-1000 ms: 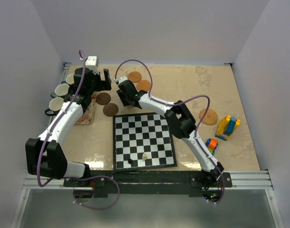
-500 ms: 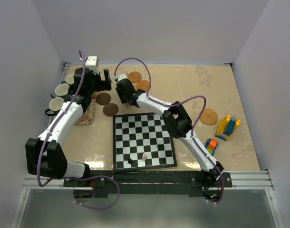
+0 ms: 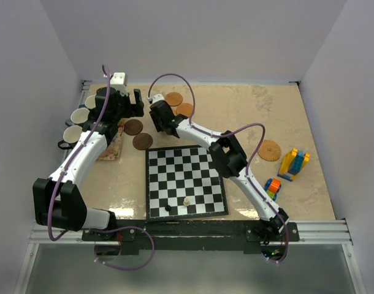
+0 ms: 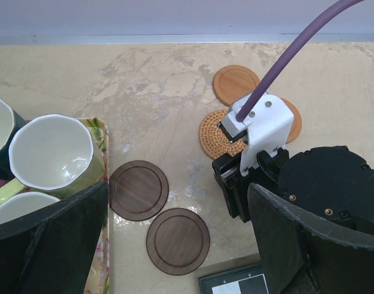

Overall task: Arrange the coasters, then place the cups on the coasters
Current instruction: Move the coaster to the center of the board.

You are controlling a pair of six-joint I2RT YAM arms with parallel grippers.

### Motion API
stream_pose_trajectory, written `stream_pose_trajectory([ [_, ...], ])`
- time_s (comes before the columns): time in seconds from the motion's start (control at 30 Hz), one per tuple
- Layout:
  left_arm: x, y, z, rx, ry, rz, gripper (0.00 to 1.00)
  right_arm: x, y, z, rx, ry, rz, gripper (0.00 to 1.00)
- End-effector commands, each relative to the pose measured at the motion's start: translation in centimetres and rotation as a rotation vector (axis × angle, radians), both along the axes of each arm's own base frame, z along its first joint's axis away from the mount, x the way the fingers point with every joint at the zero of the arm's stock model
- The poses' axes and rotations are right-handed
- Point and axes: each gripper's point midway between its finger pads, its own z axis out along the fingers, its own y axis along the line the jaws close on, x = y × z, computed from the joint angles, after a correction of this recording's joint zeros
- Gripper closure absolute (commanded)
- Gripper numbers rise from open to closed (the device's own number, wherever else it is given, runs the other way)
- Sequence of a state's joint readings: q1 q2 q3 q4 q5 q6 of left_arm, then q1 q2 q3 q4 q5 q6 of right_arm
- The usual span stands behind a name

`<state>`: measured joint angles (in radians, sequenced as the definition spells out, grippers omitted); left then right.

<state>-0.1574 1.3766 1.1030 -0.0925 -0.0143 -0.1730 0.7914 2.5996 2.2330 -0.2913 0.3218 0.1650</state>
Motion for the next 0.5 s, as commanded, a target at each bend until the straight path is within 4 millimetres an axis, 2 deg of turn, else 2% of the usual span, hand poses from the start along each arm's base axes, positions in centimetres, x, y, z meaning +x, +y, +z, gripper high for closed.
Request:
stream_pose_trajectory([
  [0.0, 0.52, -0.29, 1.09, -0.022, -0.037, -0.002, 0.0, 1.01, -0.94, -1.68, -0.022, 0.015, -0.02, 0.59],
  [0.47, 0.56, -0.29, 0.96, -0.02, -0.034, -0.003, 0.0, 1.58, -0.8, -1.77, -0.005, 0.011, -0.019, 0.59],
])
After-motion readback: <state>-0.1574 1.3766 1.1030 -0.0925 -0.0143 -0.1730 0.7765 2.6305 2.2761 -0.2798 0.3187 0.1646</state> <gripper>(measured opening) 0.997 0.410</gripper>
